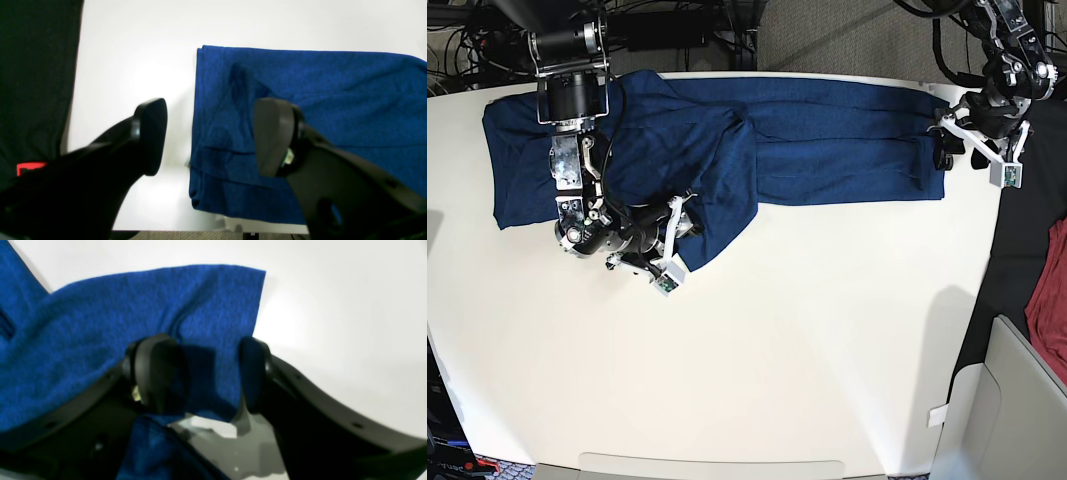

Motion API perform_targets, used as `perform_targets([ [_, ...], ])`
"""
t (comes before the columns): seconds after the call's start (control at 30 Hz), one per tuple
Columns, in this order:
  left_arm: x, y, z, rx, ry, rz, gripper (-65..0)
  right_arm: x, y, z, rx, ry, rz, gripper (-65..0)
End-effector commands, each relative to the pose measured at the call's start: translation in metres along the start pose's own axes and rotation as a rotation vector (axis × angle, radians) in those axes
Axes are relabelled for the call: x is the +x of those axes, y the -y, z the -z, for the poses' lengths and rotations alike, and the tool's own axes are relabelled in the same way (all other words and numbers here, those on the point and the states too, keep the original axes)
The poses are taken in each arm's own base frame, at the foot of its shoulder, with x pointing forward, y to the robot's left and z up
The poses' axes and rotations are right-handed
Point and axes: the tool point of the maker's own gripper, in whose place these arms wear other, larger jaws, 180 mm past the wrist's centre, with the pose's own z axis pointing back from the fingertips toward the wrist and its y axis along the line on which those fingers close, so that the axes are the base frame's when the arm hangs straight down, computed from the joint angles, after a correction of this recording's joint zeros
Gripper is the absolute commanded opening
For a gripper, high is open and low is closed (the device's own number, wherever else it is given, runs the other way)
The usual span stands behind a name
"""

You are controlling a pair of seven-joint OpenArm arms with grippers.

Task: Fold the T-shirt properly
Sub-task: 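Sweep the right gripper across the shirt to smooth the folded sleeve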

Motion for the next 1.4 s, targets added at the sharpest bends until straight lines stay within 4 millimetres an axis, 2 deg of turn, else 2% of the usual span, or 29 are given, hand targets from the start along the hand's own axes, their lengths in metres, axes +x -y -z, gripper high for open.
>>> perform_targets([
  [0.0, 0.012, 0.000, -0.004, -0.002, 0.040, 0.019, -25.6, -0.011, -0.001, 0.002, -0.001, -0.063, -0.005, -38.2],
  [0.13, 0.012, 0.000, -0.004, -0.003, 0.040, 0.018, -25.6, -0.005, -0.011, 0.002, 0.057, -0.028, 0.029, -59.2],
  [0.17, 0.012, 0.000, -0.004, -0.003, 0.040, 0.018, -25.6, -0.001, -0.015, 0.001, 0.084, -0.006, 0.045, -62.8],
  [0.2, 0.012, 0.000, -0.004, -0.003, 0.040, 0.018, -25.6, 0.002, -0.019, 0.001, 0.106, 0.014, 0.056, -63.8],
  [0.43, 0.012, 0.000, -0.004, -0.003, 0.041, 0.018, -25.6, 0.035, -0.043, -0.010, 0.266, 0.179, 0.146, -63.3],
  [0.57, 0.012, 0.000, -0.004, -0.001, 0.040, 0.017, -25.6, 0.069, -0.065, -0.027, 0.380, 0.316, 0.176, -63.3],
  [0.67, 0.011, -0.001, -0.004, 0.000, 0.039, 0.016, -25.6, 0.098, -0.091, -0.035, 0.468, 0.405, 0.185, -63.3],
  [0.8, 0.011, -0.002, -0.005, 0.004, 0.039, 0.014, -25.6, 0.116, -0.124, -0.031, 0.548, 0.425, 0.192, -63.3],
  [0.9, 0.012, -0.003, -0.005, 0.006, 0.044, 0.014, -25.6, 0.131, -0.163, -0.029, 0.631, 0.427, 0.162, -63.3],
  [1.0, 0.013, -0.001, -0.006, -0.003, 0.050, 0.006, -25.6, 0.139, -0.196, -0.026, 0.684, 0.412, 0.110, -63.3],
  [1.07, 0.014, -0.004, -0.008, -0.004, 0.061, -0.008, -25.6, 0.136, -0.203, -0.023, 0.685, 0.390, 0.086, -63.3],
  [1.23, 0.014, -0.026, -0.020, 0.045, 0.083, -0.056, -25.6, 0.131, -0.224, -0.011, 0.729, 0.313, 0.026, -63.3],
  [1.37, 0.018, -0.031, -0.025, 0.045, 0.108, -0.082, -25.6, 0.130, -0.235, -0.006, 0.745, 0.272, -0.027, -63.2],
])
